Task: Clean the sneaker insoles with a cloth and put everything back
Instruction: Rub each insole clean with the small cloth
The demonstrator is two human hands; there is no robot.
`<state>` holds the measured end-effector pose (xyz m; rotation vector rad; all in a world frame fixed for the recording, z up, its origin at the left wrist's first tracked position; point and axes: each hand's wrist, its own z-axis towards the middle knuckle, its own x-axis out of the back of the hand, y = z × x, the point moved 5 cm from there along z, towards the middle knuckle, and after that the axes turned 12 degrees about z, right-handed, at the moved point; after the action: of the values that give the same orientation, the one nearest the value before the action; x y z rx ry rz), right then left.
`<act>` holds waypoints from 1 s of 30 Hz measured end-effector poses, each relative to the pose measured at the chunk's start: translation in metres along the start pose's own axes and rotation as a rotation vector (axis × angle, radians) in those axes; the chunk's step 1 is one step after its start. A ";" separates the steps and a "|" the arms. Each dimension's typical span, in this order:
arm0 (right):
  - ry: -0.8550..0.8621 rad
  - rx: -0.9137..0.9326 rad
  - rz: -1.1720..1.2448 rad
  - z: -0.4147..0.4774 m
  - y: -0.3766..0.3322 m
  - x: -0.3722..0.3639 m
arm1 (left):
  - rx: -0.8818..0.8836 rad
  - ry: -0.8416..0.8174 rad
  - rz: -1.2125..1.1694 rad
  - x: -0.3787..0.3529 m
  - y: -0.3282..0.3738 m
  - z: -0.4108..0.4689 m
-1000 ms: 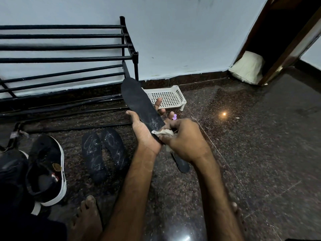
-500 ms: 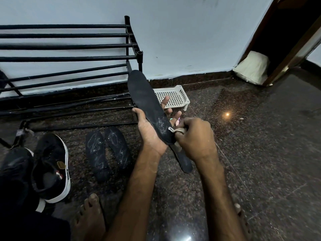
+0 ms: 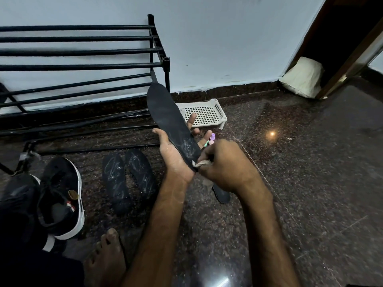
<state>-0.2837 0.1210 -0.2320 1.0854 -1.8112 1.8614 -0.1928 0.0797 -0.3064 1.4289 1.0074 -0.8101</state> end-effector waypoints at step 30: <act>-0.021 -0.053 0.416 -0.016 0.027 0.045 | -0.034 -0.089 0.008 -0.003 0.010 -0.003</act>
<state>-0.3369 0.1203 -0.2184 0.7512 -2.2182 2.0099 -0.1848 0.0824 -0.2988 1.3553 0.9435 -0.8394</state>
